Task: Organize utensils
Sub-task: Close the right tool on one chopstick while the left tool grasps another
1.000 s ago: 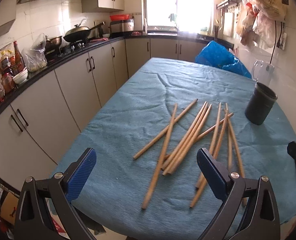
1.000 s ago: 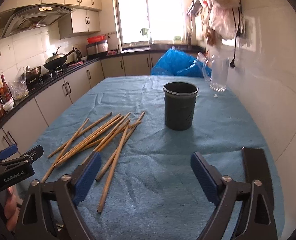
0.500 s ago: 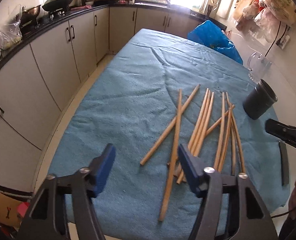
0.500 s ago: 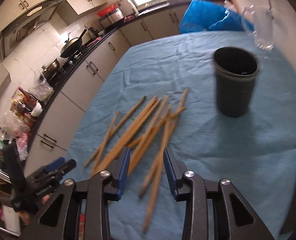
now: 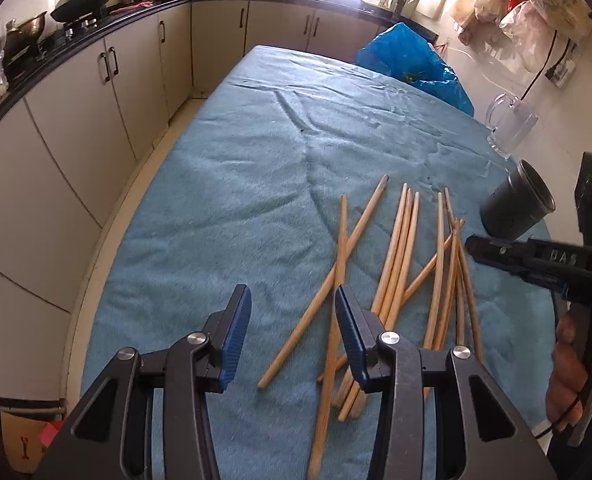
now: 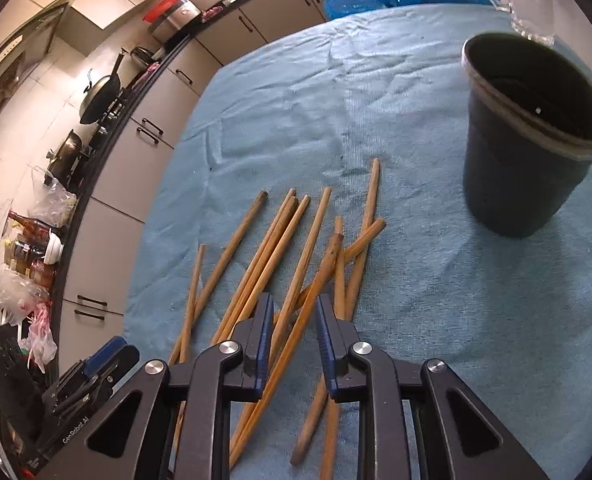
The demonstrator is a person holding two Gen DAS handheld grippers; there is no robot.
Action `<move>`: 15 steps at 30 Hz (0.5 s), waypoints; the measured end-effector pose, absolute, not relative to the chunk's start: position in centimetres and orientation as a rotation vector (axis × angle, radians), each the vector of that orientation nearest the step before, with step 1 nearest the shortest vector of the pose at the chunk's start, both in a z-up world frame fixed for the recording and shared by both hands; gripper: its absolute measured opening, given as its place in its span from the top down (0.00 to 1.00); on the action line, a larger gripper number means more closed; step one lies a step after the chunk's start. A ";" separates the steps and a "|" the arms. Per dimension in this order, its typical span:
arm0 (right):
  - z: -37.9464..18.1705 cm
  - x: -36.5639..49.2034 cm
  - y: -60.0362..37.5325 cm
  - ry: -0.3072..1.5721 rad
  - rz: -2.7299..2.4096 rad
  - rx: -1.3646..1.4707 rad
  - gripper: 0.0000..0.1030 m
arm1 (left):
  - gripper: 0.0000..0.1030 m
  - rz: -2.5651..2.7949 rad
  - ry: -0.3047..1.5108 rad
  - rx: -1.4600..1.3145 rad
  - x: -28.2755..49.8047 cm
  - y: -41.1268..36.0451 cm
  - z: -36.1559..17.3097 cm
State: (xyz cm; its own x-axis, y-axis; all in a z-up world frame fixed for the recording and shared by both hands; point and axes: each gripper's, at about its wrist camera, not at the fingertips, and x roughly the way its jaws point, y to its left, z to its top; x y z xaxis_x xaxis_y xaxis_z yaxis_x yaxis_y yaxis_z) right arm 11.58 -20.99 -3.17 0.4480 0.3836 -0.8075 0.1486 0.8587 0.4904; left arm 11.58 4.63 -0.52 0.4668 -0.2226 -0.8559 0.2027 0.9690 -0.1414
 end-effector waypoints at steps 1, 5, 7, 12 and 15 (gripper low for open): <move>-3.4 11.8 -20.9 1.117 0.149 0.541 0.77 | 0.59 -0.265 1.055 -0.020 12.0 4.5 -0.6; -4.2 12.3 -21.0 1.143 0.129 0.544 0.77 | 0.59 -0.286 1.070 -0.026 13.5 4.1 -0.8; -4.6 12.7 -21.0 1.149 0.122 0.552 0.78 | 0.59 -0.291 1.073 -0.027 14.0 3.9 -0.7; -5.5 13.1 -21.0 1.156 0.145 0.579 0.82 | 0.59 -0.314 1.057 -0.015 14.2 3.3 -0.3; -5.1 12.8 -21.0 1.128 0.154 0.561 0.90 | 0.59 -0.336 1.057 -0.005 14.4 2.5 -0.2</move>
State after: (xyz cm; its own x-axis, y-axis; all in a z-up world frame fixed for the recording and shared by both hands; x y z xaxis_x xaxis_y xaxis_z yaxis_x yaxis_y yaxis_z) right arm 12.77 -20.98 -5.12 0.4347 0.3924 -0.8106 0.1602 0.8521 0.4983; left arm 14.44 2.50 -0.20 0.4456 -0.2734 -0.8525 0.2690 0.9491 -0.1638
